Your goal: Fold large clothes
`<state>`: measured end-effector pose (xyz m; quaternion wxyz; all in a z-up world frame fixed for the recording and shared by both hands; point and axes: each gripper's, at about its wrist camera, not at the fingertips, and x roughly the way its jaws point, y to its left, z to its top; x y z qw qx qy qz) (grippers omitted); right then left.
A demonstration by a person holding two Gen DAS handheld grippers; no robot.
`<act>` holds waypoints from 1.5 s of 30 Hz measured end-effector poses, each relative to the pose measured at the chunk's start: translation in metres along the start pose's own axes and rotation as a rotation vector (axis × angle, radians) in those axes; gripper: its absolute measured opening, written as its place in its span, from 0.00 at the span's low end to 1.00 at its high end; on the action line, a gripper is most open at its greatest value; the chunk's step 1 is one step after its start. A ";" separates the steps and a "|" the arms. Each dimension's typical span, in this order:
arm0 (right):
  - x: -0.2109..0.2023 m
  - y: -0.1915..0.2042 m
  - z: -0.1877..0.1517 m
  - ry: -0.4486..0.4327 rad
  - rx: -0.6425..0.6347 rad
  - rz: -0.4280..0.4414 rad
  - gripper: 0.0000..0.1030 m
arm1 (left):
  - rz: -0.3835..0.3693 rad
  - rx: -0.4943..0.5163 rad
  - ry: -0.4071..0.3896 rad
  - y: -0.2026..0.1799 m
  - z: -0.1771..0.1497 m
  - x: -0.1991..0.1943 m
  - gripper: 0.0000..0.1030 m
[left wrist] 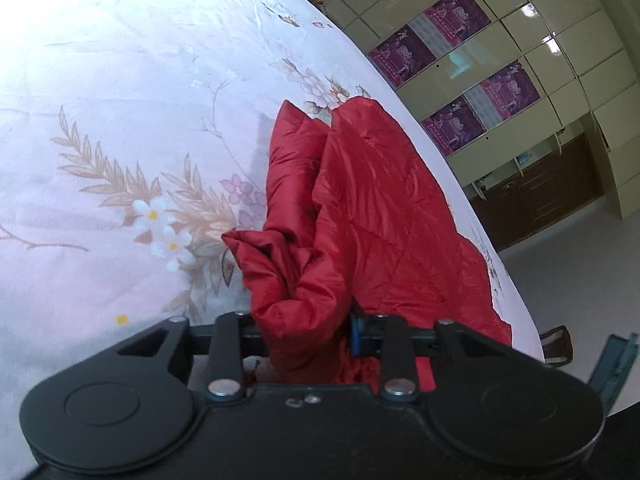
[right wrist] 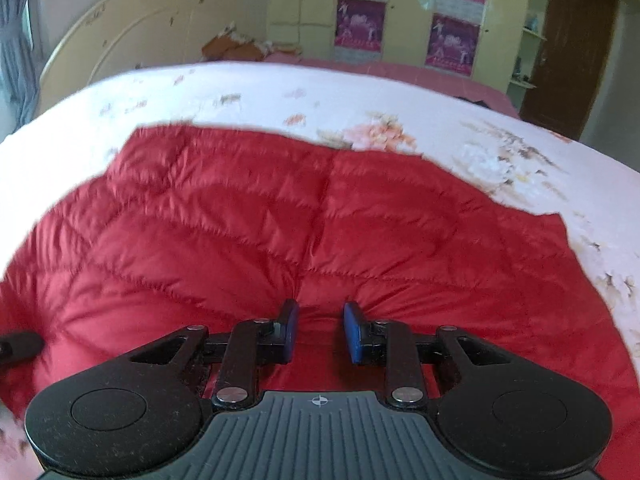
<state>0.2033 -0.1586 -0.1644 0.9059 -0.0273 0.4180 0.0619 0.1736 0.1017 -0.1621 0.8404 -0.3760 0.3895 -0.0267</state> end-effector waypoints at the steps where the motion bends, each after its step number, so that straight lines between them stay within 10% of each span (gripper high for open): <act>1: 0.004 0.000 -0.003 0.002 -0.003 0.003 0.26 | 0.001 0.003 -0.005 -0.001 0.000 -0.001 0.25; 20: -0.038 0.000 -0.028 0.031 -0.113 0.129 0.26 | 0.077 0.120 -0.075 -0.039 -0.009 -0.026 0.18; 37: -0.034 -0.031 -0.031 0.054 0.071 0.263 0.26 | -0.050 0.627 -0.128 -0.185 -0.044 -0.042 0.17; 45: -0.119 -0.117 -0.050 -0.051 0.188 0.053 0.26 | -0.142 0.784 -0.049 -0.231 -0.083 -0.017 0.17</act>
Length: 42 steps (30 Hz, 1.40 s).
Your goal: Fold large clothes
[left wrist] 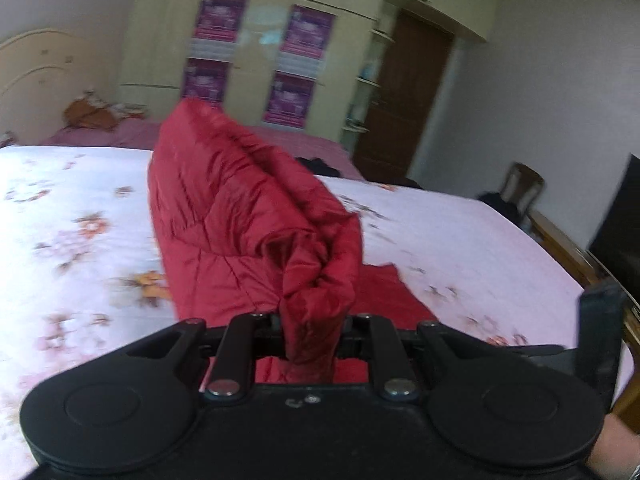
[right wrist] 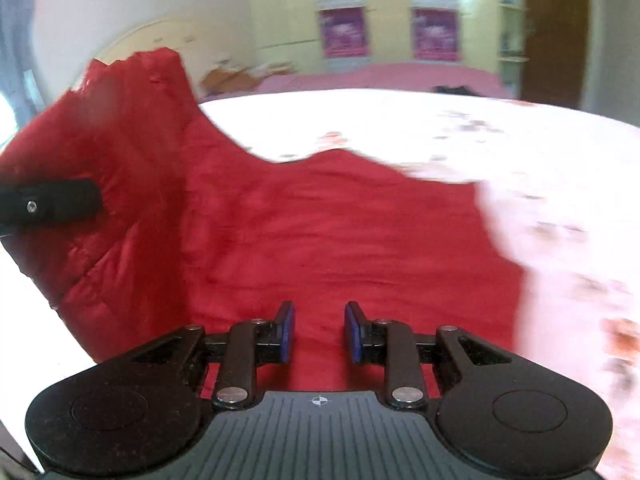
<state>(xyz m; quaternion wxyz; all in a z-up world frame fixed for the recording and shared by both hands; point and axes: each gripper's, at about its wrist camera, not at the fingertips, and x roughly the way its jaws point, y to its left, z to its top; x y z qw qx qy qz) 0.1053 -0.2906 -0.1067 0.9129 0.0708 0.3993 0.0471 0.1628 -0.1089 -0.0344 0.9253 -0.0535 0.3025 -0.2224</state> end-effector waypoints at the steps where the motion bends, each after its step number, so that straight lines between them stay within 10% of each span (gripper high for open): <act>1: -0.009 -0.013 -0.005 0.001 0.028 -0.024 0.26 | -0.021 0.014 0.010 -0.007 -0.002 0.005 0.17; 19: -0.051 -0.090 -0.043 0.024 0.255 -0.104 0.27 | -0.170 0.191 0.228 -0.094 -0.065 0.090 0.29; 21: -0.059 -0.094 -0.037 0.007 0.265 -0.102 0.27 | -0.166 0.179 0.244 -0.094 -0.058 0.089 0.37; 23: -0.061 -0.100 -0.029 -0.010 0.275 -0.096 0.27 | -0.170 0.159 0.245 -0.096 -0.054 0.084 0.71; 26: -0.064 -0.100 -0.020 -0.029 0.281 -0.092 0.27 | -0.157 0.173 0.201 -0.097 -0.048 0.073 0.78; 30: -0.066 -0.097 -0.011 -0.078 0.290 -0.104 0.86 | -0.152 0.161 0.187 -0.093 -0.040 0.061 0.78; 42: -0.059 -0.052 0.015 -0.103 0.288 0.025 0.86 | -0.041 0.116 0.022 -0.035 -0.014 0.010 0.81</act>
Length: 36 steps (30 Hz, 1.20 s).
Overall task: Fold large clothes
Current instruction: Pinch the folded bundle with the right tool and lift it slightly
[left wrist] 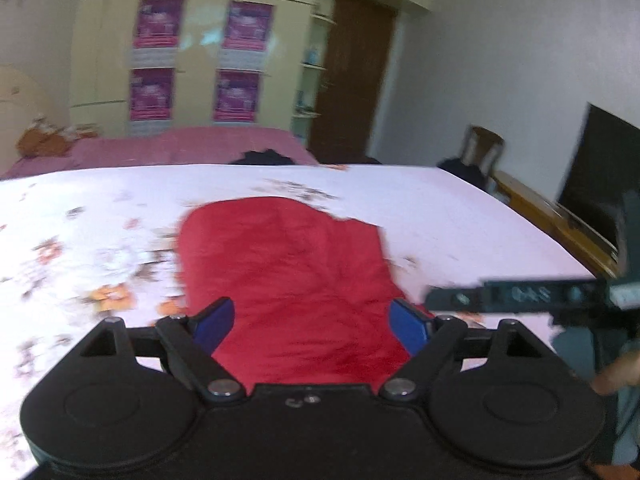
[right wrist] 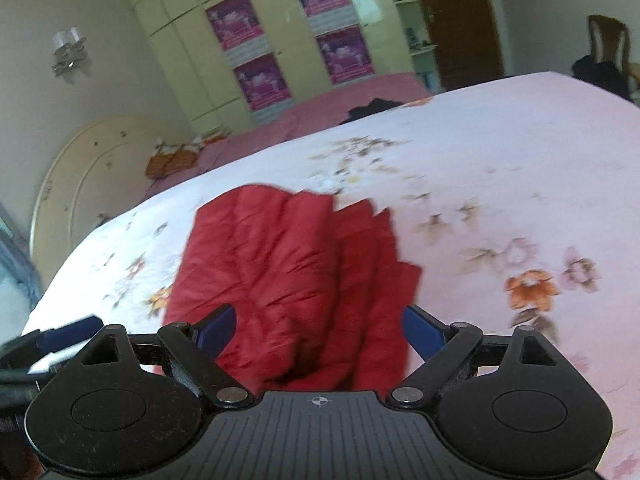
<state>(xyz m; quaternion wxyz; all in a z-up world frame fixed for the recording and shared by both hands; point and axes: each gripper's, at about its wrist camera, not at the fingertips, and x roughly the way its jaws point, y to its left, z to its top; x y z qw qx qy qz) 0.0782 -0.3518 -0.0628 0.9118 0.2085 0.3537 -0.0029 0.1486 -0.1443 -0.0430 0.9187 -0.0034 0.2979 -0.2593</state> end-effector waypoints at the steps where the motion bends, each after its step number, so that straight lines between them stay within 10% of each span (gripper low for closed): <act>1: 0.003 0.003 -0.003 0.010 0.001 0.000 0.86 | 0.026 -0.020 0.004 0.011 -0.002 0.000 0.80; 10: 0.031 0.006 -0.025 0.101 0.087 0.004 0.86 | 0.098 -0.126 0.128 0.068 -0.030 0.033 0.62; 11: 0.035 0.005 -0.026 0.111 0.100 0.009 0.80 | 0.086 -0.127 0.143 0.068 -0.033 0.040 0.59; 13: 0.042 0.001 -0.027 0.142 0.125 0.023 0.38 | 0.071 -0.120 0.147 0.064 -0.037 0.048 0.56; 18: 0.039 -0.007 -0.025 0.122 0.116 0.044 0.16 | 0.039 -0.096 0.122 0.053 -0.034 0.058 0.43; 36: 0.039 -0.088 -0.041 0.202 0.270 0.057 0.24 | 0.049 0.029 0.181 0.016 -0.032 0.118 0.45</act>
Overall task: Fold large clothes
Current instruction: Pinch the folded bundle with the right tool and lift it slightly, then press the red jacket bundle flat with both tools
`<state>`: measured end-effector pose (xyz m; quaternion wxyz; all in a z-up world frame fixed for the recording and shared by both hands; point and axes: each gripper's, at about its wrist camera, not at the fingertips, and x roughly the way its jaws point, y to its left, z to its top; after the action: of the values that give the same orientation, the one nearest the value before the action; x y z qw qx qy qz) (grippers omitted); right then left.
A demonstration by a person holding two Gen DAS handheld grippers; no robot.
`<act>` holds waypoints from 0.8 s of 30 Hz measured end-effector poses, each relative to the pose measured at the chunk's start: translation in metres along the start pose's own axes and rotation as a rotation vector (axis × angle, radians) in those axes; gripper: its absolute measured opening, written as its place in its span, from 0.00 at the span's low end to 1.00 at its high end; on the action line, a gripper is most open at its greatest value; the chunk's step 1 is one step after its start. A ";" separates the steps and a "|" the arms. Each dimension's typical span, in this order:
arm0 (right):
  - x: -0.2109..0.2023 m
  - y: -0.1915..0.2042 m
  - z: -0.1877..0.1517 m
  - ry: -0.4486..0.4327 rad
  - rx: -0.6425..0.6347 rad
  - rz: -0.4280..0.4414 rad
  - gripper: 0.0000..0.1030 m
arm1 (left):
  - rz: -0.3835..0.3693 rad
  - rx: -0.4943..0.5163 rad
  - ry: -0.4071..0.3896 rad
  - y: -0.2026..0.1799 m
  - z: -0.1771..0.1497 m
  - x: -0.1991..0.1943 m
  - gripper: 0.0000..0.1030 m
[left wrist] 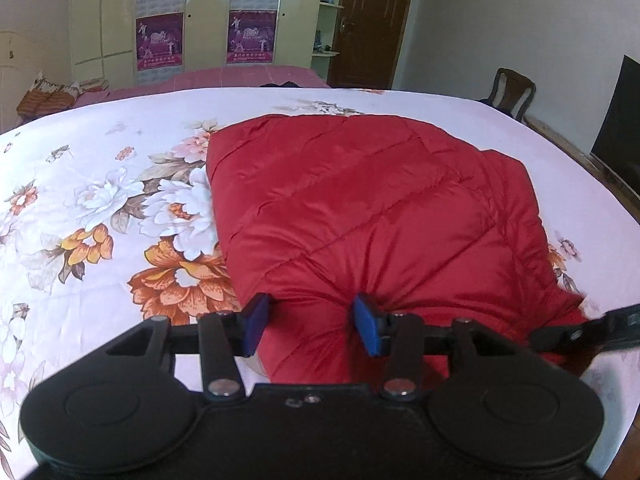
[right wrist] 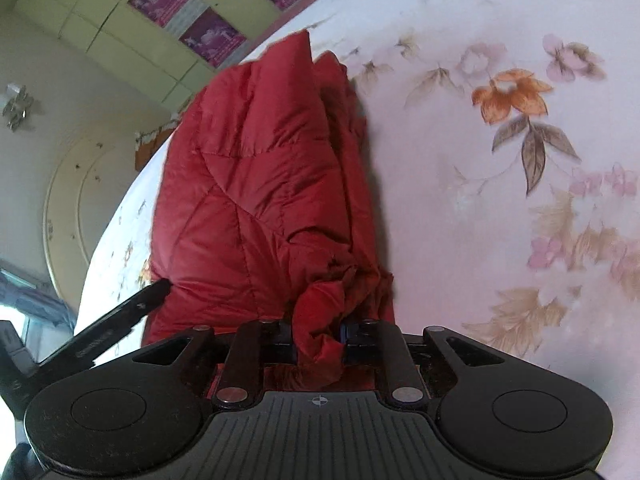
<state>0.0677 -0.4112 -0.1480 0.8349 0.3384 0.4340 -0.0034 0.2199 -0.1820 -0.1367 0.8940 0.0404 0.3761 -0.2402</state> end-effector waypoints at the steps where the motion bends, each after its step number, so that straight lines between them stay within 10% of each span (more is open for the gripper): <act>1: -0.013 0.010 0.003 -0.035 -0.079 -0.056 0.34 | 0.002 -0.004 0.002 0.000 0.001 -0.001 0.45; 9: -0.040 0.062 0.041 -0.232 -0.338 -0.129 0.46 | 0.012 0.011 -0.001 -0.007 0.008 -0.012 0.43; 24: 0.085 0.084 0.103 -0.150 -0.410 -0.193 0.46 | 0.090 -0.086 -0.005 0.020 0.061 0.037 0.43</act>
<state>0.2201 -0.3806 -0.1216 0.9119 0.1175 0.3927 -0.0200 0.2914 -0.1945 -0.1206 0.9057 0.0183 0.3818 -0.1833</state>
